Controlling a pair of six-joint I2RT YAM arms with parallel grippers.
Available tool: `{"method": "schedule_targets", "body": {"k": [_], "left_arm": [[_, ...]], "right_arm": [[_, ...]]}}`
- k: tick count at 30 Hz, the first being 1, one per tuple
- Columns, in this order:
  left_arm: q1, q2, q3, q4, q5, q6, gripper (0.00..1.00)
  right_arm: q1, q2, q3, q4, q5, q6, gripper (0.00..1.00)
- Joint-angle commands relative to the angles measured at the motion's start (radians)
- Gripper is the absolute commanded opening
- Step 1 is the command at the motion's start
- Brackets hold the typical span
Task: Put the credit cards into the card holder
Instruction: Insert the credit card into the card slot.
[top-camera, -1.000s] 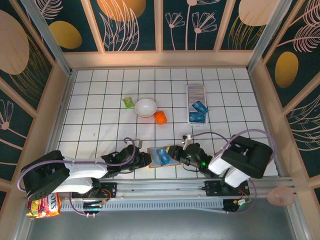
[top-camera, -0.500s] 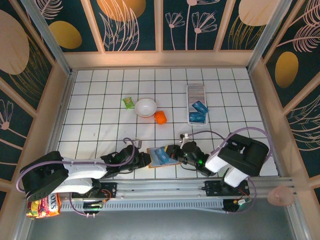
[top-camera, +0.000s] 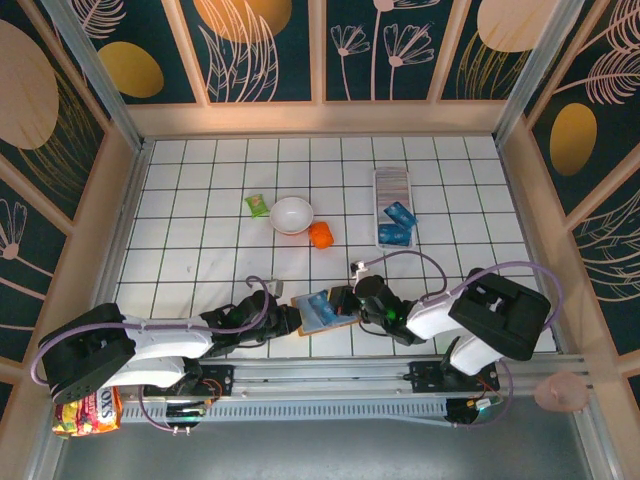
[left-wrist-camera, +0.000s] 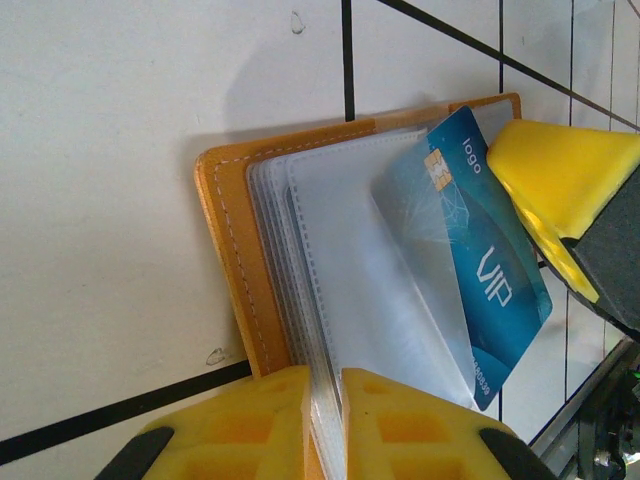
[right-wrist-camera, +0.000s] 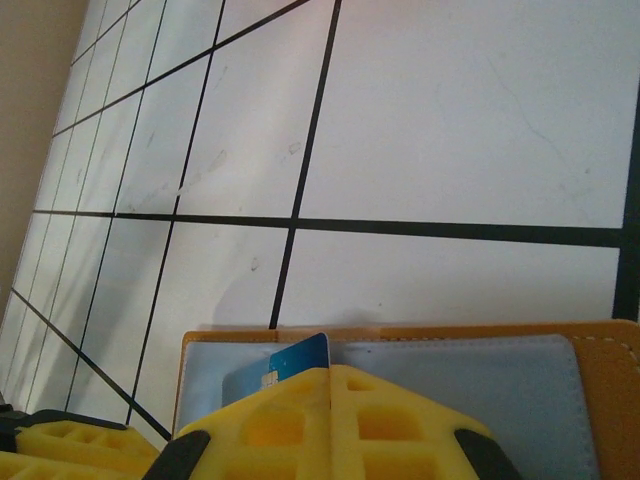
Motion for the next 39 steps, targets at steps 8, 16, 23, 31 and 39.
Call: {"method": "schedule_targets", "body": {"k": [8,16,23,31,39], "left_arm": [[-0.007,0.005,-0.005,-0.012,-0.008,-0.009,0.16],[-0.007,-0.006,-0.011,-0.016,-0.012,-0.012,0.15],[-0.007,-0.016,-0.015,-0.018,-0.014,-0.014,0.15],[-0.008,-0.019,-0.013,-0.024,-0.013,-0.01,0.16],[-0.007,-0.025,-0.014,-0.029,-0.015,-0.013,0.15]], "right_arm": [[0.067,0.037,0.041,0.002,0.04,-0.052,0.01],[0.066,-0.032,0.059,-0.151,0.005,-0.052,0.18],[0.063,-0.175,0.089,-0.361,0.04,-0.098,0.42],[0.062,-0.263,0.124,-0.637,-0.058,-0.128,0.32],[0.063,-0.205,0.148,-0.707,-0.165,-0.133,0.11]]}}
